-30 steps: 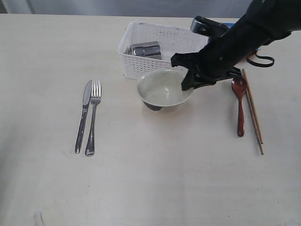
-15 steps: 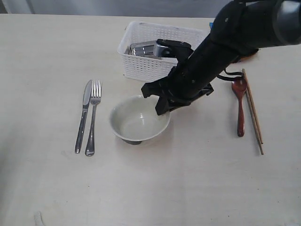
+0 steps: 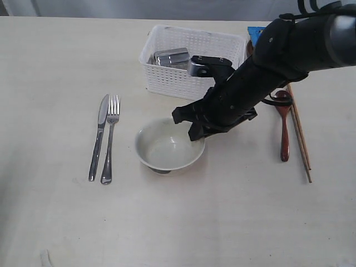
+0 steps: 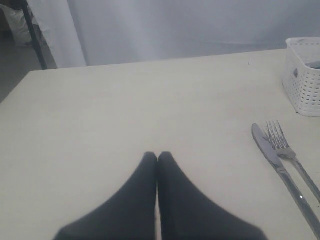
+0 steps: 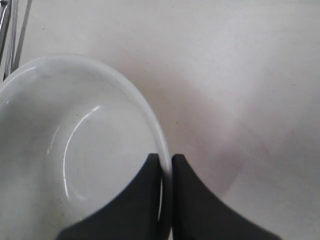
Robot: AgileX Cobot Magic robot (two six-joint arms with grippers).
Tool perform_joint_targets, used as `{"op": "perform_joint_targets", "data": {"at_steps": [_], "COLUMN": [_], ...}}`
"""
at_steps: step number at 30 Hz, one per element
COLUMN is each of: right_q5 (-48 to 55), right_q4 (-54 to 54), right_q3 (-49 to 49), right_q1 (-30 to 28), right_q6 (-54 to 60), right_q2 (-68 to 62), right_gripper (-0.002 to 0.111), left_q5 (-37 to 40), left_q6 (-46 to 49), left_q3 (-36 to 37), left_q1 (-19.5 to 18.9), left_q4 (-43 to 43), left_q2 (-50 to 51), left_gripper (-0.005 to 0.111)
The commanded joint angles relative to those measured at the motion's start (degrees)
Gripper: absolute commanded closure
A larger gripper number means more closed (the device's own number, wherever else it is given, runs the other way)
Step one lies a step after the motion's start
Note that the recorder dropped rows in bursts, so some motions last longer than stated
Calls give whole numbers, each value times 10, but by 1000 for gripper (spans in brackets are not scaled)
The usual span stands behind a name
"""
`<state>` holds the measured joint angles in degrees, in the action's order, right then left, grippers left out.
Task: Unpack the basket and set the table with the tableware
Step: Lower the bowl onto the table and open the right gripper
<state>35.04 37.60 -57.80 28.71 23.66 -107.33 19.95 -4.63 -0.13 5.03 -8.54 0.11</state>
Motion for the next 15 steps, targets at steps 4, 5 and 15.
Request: {"op": "perform_joint_targets", "data": {"at_steps": [4,5,15], "right_q5": [-52,-52,-48], "right_q4": [-10,-9,-9], "right_q3": [6,6,6], "right_q1": [0,0,0], "right_q6": [4,4,4], "right_q2": [2,2,4], "right_gripper": [108,108,108], "left_q5": [-1,-1,-1], "left_q6": [-1,-1,-1], "left_q3": [1,1,1], "left_q1": [3,3,3], "left_q4": [-3,-3,-3], "left_q2": [-1,-1,-1], "left_gripper": [107,107,107]}}
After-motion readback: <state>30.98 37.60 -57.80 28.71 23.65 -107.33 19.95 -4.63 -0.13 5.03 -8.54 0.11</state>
